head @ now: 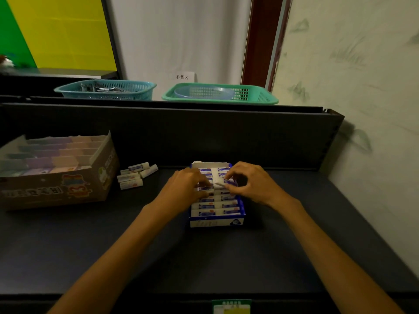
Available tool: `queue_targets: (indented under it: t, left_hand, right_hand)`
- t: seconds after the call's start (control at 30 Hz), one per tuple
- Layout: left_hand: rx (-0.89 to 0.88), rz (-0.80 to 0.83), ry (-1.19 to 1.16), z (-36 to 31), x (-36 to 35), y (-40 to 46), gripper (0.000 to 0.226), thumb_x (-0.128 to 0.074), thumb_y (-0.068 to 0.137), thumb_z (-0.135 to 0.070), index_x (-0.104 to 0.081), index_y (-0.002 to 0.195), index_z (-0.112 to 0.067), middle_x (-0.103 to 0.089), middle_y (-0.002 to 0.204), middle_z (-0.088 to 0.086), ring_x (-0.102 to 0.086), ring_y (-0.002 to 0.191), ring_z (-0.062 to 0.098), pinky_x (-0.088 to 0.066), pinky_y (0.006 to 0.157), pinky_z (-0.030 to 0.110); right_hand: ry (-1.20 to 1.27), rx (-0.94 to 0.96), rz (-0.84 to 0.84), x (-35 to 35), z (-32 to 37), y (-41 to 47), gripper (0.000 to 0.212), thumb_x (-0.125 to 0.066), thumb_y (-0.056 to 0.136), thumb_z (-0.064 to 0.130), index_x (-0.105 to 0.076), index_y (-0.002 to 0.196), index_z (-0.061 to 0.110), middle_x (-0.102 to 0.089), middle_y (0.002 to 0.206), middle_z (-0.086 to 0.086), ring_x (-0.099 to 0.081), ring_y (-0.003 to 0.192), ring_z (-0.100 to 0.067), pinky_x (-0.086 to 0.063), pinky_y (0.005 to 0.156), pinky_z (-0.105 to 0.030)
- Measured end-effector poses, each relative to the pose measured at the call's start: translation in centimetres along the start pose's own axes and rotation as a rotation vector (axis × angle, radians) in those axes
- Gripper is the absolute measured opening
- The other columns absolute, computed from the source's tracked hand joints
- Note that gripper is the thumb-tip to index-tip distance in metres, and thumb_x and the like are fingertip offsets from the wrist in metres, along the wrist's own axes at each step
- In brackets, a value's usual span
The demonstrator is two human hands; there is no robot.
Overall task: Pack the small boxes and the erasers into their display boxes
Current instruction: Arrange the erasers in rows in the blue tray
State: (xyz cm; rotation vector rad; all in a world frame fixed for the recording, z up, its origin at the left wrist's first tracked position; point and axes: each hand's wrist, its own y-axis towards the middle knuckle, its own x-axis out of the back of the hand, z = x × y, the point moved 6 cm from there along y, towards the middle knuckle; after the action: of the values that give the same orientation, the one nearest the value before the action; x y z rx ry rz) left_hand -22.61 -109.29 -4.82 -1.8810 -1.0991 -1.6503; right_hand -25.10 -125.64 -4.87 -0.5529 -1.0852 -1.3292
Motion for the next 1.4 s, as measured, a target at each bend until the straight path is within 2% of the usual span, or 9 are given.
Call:
queue_targets:
  t: [0.17,0.33,0.6,0.77,1.03,1.17,1.27,1.4]
  left_hand:
    - [0.004,0.039,0.035,0.2,-0.3,0.2,0.037,-0.063,0.086,-0.031,-0.056,0.122,-0.026,-0.05,0.126,-0.002,-0.047,0.114,0.012,-0.041,0.093,0.027]
    - [-0.012,0.06,0.047,0.4,-0.2,0.0,0.038,-0.062,0.087,-0.032,-0.056,0.124,-0.028,-0.049,0.13,-0.003,-0.044,0.119,0.013,-0.041,0.097,0.029]
    - [-0.048,0.052,0.059,0.2,-0.1,0.0,0.033,-0.06,0.089,-0.032,-0.059,0.122,-0.026,-0.049,0.127,-0.004,-0.044,0.116,0.01,-0.039,0.09,0.024]
    - [-0.07,0.061,0.085,-0.2,0.0,0.0,0.033,-0.057,0.09,-0.031,-0.058,0.122,-0.024,-0.047,0.129,-0.003,-0.042,0.119,0.012,-0.039,0.095,0.026]
    - [-0.065,0.053,0.096,-0.3,0.1,0.1,0.032,-0.058,0.09,-0.034,-0.059,0.12,-0.024,-0.049,0.127,-0.003,-0.044,0.117,0.011,-0.037,0.092,0.025]
    - [-0.03,0.056,0.08,0.1,0.1,0.0,0.037,-0.061,0.087,-0.038,-0.057,0.122,-0.027,-0.048,0.129,-0.005,-0.041,0.119,0.011,-0.039,0.095,0.027]
    - [0.029,0.012,0.093,0.9,0.9,-0.3,0.044,-0.061,0.086,-0.039,-0.052,0.127,-0.028,-0.048,0.133,-0.005,-0.039,0.123,0.012,-0.038,0.099,0.031]
    - [0.135,-0.027,0.146,2.8,2.5,-1.5,0.052,-0.058,0.088,-0.043,-0.044,0.135,-0.026,-0.048,0.134,-0.001,-0.042,0.123,0.017,-0.039,0.099,0.034]
  right_hand:
    - [-0.16,-0.03,0.078,-0.5,-0.2,0.1,0.033,-0.064,0.086,0.037,-0.059,0.117,0.027,-0.052,0.125,0.004,-0.044,0.115,-0.012,-0.038,0.097,-0.03]
    - [-0.26,-0.017,0.129,-0.7,0.3,0.2,0.036,-0.062,0.087,0.039,-0.059,0.121,0.028,-0.05,0.127,0.005,-0.039,0.114,-0.011,-0.032,0.092,-0.026]
    - [-0.266,-0.002,0.157,-0.8,0.2,0.3,0.036,-0.062,0.087,0.04,-0.06,0.121,0.031,-0.049,0.125,0.007,-0.037,0.114,-0.01,-0.032,0.094,-0.027]
    - [-0.271,0.001,0.186,-1.2,-0.2,0.4,0.035,-0.061,0.087,0.043,-0.061,0.121,0.035,-0.048,0.125,0.008,-0.04,0.115,-0.012,-0.037,0.098,-0.033]
    - [-0.274,-0.004,0.205,-1.1,-0.2,0.5,0.033,-0.06,0.087,0.044,-0.062,0.119,0.036,-0.047,0.123,0.008,-0.04,0.11,-0.01,-0.037,0.09,-0.028]
    - [-0.249,-0.007,0.184,-0.6,0.5,0.3,0.037,-0.06,0.088,0.042,-0.059,0.123,0.03,-0.05,0.124,0.008,-0.043,0.112,-0.011,-0.037,0.092,-0.028]
    - [-0.218,-0.017,0.127,0.0,1.4,0.5,0.045,-0.06,0.088,0.041,-0.054,0.13,0.025,-0.051,0.13,0.005,-0.045,0.118,-0.014,-0.037,0.1,-0.031]
    - [-0.209,-0.029,0.081,-0.2,2.8,1.3,0.054,-0.06,0.087,0.045,-0.046,0.136,0.028,-0.048,0.134,0.006,-0.044,0.121,-0.018,-0.038,0.102,-0.035]
